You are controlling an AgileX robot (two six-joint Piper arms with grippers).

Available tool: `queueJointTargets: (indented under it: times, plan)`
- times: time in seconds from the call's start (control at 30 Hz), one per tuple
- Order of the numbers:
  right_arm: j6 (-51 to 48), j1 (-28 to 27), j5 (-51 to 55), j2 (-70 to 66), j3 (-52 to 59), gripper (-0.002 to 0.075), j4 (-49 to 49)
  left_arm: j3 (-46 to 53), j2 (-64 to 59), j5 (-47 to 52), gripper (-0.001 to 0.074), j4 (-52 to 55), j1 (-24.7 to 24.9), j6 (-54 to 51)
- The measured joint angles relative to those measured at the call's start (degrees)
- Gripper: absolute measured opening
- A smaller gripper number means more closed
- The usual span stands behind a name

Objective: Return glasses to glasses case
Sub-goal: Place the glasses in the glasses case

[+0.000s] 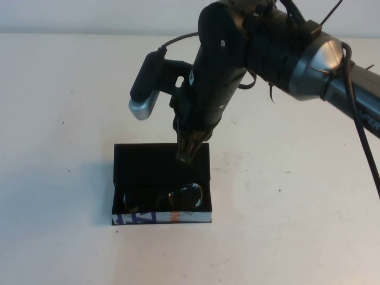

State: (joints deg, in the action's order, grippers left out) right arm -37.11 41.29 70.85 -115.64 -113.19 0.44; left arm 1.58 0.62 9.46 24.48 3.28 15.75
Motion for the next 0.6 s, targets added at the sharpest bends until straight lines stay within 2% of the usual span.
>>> queueJointTargets:
  times: [0.23, 0.37, 0.6]
  plan:
    - [0.0, 0.0, 0.0, 0.0, 0.0, -0.0011, 0.1, 0.0, 0.0, -14.3, -0.0001, -2.9, 0.0, 16.6]
    - [0.0, 0.0, 0.0, 0.0, 0.0, -0.0011, 0.1, 0.0, 0.0, -19.5, -0.0001, -2.9, 0.0, 19.4]
    - [0.0, 0.0, 0.0, 0.0, 0.0, -0.0011, 0.2, 0.0, 0.0, -20.8, -0.0001, -2.9, 0.0, 21.4]
